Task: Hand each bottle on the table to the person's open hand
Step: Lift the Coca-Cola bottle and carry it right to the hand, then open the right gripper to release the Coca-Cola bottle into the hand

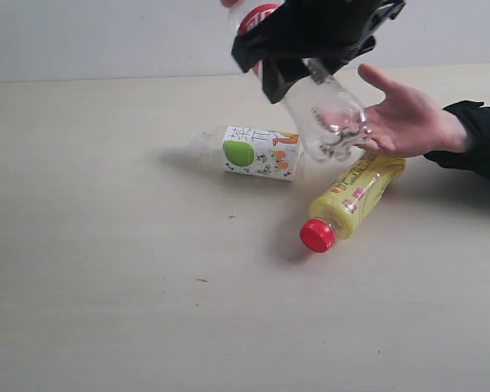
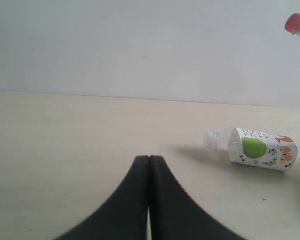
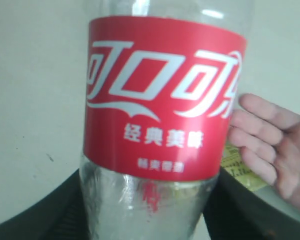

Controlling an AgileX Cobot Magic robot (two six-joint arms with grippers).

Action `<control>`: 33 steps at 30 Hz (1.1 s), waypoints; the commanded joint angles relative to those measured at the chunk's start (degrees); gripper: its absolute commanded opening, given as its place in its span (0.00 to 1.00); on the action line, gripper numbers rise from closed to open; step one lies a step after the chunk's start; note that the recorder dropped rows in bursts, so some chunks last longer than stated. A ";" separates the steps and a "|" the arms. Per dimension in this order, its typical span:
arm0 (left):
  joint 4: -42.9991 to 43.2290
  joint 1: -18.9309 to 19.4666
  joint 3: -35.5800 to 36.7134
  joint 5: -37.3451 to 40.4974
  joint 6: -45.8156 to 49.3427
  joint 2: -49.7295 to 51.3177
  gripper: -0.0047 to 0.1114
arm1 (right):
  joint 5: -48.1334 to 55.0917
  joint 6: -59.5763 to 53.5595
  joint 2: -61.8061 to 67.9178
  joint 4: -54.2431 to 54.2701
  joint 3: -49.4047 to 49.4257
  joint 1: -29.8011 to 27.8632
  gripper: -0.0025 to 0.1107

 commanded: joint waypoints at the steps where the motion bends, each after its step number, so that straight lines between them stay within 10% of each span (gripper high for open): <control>1: -0.17 -0.33 0.04 -0.09 0.06 -0.37 0.04 | -0.14 -0.73 -2.80 -0.64 2.84 -5.34 0.02; 17: -0.17 -0.33 0.04 -0.09 0.06 -0.37 0.04 | -14.30 -1.36 -2.70 -0.66 20.38 -22.37 0.02; 33: -0.17 -0.33 0.04 -0.09 0.06 -0.37 0.04 | -17.23 -1.19 1.11 -0.96 20.26 -22.49 0.04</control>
